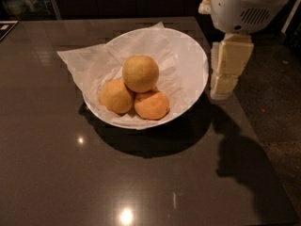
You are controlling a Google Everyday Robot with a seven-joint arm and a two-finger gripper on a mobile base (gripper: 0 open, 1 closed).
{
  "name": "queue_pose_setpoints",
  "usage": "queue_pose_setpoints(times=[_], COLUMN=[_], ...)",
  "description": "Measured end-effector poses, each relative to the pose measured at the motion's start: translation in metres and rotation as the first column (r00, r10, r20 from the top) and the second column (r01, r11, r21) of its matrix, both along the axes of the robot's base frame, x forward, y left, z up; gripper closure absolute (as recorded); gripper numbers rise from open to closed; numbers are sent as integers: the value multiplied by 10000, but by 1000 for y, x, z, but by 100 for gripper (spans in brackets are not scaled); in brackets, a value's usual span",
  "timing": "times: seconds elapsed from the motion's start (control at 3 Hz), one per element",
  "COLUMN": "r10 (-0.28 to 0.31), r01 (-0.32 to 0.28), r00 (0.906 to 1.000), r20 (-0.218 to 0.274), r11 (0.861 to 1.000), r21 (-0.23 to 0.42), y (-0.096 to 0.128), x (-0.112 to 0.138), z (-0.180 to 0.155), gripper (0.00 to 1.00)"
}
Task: Pick orange from white bowl
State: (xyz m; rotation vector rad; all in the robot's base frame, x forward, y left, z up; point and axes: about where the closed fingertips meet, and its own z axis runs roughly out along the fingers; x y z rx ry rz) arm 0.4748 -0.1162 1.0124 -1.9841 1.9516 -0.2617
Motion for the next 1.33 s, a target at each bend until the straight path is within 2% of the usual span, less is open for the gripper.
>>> queue_pose_setpoints(times=[0.33, 0.67, 1.0, 1.33], r10=[400, 654, 752, 883], r01=[-398, -662, -777, -918], r00=[9992, 9976, 9956, 9914], r20=[80, -239, -551, -967], r11=[9989, 9972, 9960, 9953], r21=[-244, -355, -433, -325], y=[35, 59, 73, 84], x=[22, 39, 49, 58], z=[6, -2, -14, -28], gripper=[0, 9, 21, 20])
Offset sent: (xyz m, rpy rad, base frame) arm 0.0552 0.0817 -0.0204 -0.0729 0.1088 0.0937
